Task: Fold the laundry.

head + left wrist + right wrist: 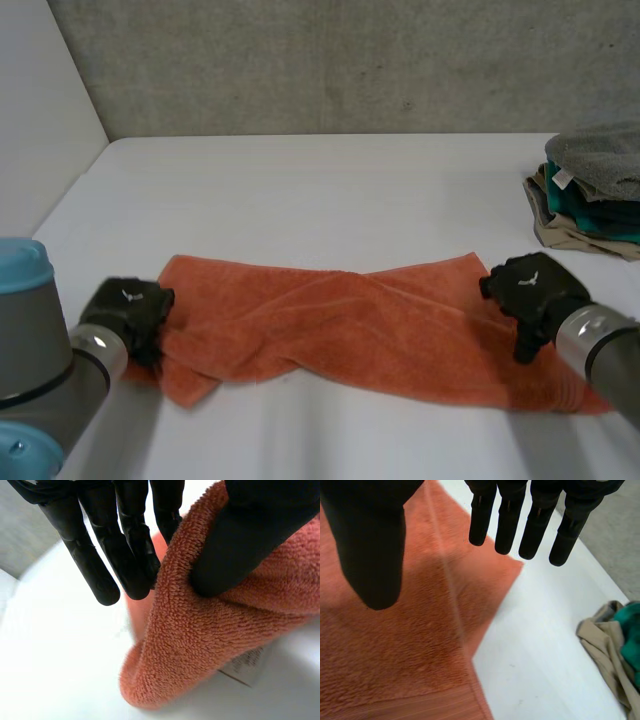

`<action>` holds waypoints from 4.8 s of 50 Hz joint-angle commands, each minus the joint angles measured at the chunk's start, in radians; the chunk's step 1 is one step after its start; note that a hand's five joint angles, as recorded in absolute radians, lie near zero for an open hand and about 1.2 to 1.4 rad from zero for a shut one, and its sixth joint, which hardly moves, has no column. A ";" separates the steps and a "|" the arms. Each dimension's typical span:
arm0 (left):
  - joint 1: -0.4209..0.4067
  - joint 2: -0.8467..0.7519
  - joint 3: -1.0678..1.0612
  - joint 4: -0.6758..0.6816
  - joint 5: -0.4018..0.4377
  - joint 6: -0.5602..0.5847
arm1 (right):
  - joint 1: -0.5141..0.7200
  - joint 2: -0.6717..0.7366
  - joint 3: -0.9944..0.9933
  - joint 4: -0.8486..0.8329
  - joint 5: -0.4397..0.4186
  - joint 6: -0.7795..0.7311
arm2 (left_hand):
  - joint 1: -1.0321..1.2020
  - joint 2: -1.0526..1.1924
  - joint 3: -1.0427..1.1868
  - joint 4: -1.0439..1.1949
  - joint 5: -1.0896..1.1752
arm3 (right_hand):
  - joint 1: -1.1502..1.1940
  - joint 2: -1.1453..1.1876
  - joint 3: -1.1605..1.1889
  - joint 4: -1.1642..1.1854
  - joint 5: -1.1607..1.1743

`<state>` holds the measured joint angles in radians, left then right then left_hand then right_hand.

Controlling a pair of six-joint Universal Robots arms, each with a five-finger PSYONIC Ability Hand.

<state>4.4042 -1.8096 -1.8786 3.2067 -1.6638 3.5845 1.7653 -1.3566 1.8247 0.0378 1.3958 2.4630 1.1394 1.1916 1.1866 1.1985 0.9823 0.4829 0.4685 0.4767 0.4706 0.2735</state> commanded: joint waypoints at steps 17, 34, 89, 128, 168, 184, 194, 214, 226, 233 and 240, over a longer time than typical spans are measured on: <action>-0.002 0.312 0.228 -0.083 0.096 -0.130 | 0.040 0.088 -0.288 0.326 -0.119 0.220 | 0.257 0.205 0.210 0.198 0.239 | -0.147 -0.132 -0.141 -0.134 -0.112; -0.045 0.250 0.368 -0.159 0.041 -0.139 | 0.262 0.037 0.039 0.033 -0.074 0.346 | 0.257 0.205 0.210 0.198 0.239 | -0.129 -0.115 -0.123 -0.117 -0.094; -0.006 -0.304 0.624 -0.183 -0.043 -0.193 | 0.217 0.567 -0.851 -0.377 0.273 0.142 | -0.965 -1.017 -1.012 -1.024 -0.982 | -0.308 -0.294 -0.302 -0.296 -0.273; 0.004 -0.519 0.604 0.018 0.091 -0.053 | 0.161 0.203 -0.202 0.077 0.034 0.298 | -0.051 -0.103 -0.098 -0.110 -0.068 | -0.308 -0.294 -0.302 -0.296 -0.273; -0.035 0.154 0.349 -0.156 0.075 -0.190 | 0.425 0.415 -0.507 -0.113 0.470 0.691 | 0.257 0.205 0.210 0.198 0.239 | 0.913 0.928 0.920 0.926 0.948; 0.060 -0.135 0.429 0.068 0.222 -0.087 | 0.252 0.319 -0.777 0.142 0.144 0.119 | 0.257 0.205 0.210 0.198 0.239 | 0.913 0.928 0.920 0.926 0.948; 0.080 -0.160 0.820 0.543 0.170 -0.209 | 0.221 0.476 -1.237 -0.305 0.224 0.065 | 0.257 0.205 0.210 0.198 0.239 | 0.913 0.928 0.920 0.926 0.948; 0.110 0.036 0.264 0.463 0.265 -0.207 | 0.168 0.266 -0.667 -0.314 -0.087 0.016 | 0.257 0.205 0.210 0.198 0.239 | 0.913 0.928 0.920 0.926 0.948; 0.092 -0.077 0.035 0.538 0.326 -0.086 | 0.134 0.454 -0.527 -0.104 -0.092 0.048 | 0.257 0.205 0.210 0.198 0.239 | 0.904 0.919 0.910 0.917 0.939; 0.100 -0.077 0.055 0.487 0.277 -0.087 | 0.099 0.504 -0.564 -0.067 0.101 0.253 | 0.257 0.205 0.210 0.198 0.239 | 0.289 0.303 0.295 0.301 0.324; 0.116 -0.057 0.058 0.429 0.260 -0.089 | 0.042 0.493 -0.556 -0.006 0.144 0.473 | 0.257 0.205 0.210 0.198 0.239 | 0.079 0.094 0.085 0.091 0.114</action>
<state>4.5095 -1.8853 -1.8251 3.6809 -1.3919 3.4996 1.8484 -0.8480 1.2636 -0.0164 1.5074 2.7732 1.1738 1.1996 1.1941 1.2031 0.9939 0.5850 0.5880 0.5843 0.5815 0.3882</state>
